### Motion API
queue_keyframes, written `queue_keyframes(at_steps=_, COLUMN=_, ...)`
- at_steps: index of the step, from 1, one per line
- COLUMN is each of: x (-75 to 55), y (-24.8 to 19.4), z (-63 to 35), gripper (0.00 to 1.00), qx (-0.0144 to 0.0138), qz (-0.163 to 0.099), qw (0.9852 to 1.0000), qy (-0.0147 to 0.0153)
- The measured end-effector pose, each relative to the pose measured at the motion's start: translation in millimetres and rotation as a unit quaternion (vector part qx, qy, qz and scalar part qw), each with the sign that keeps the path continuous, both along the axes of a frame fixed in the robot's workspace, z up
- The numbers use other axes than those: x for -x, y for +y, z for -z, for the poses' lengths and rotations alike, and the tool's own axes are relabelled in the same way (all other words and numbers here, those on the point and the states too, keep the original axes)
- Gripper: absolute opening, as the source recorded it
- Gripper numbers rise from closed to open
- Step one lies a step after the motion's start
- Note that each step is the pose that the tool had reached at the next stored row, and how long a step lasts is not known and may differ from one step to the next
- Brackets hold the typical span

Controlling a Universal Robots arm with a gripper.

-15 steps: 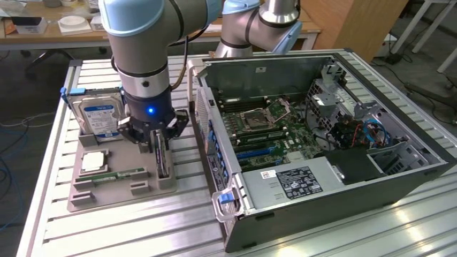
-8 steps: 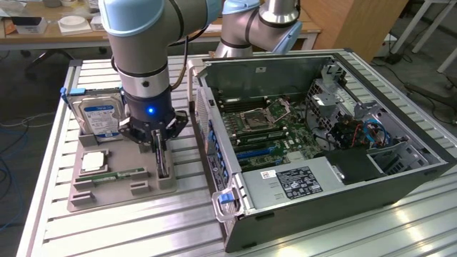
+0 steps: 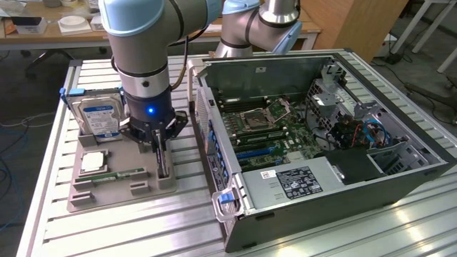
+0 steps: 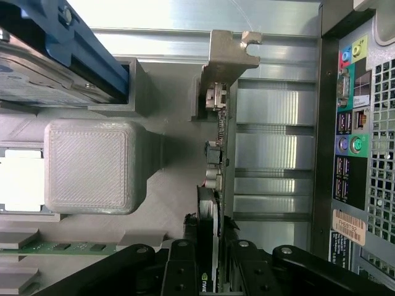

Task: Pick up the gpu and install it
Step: 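Pick up the gpu and move the gpu toward the slot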

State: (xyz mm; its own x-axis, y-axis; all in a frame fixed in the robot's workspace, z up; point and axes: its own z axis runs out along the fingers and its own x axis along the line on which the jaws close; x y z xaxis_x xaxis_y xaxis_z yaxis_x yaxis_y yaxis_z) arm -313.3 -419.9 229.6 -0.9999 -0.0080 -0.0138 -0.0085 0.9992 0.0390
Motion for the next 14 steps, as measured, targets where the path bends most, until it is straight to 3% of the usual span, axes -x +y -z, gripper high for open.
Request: queue_keyframes(at_steps=14, x=0.0, y=0.0, z=0.0, gripper=0.26, qx=-0.0001, qz=0.0, qw=1.0, qy=-0.0001)
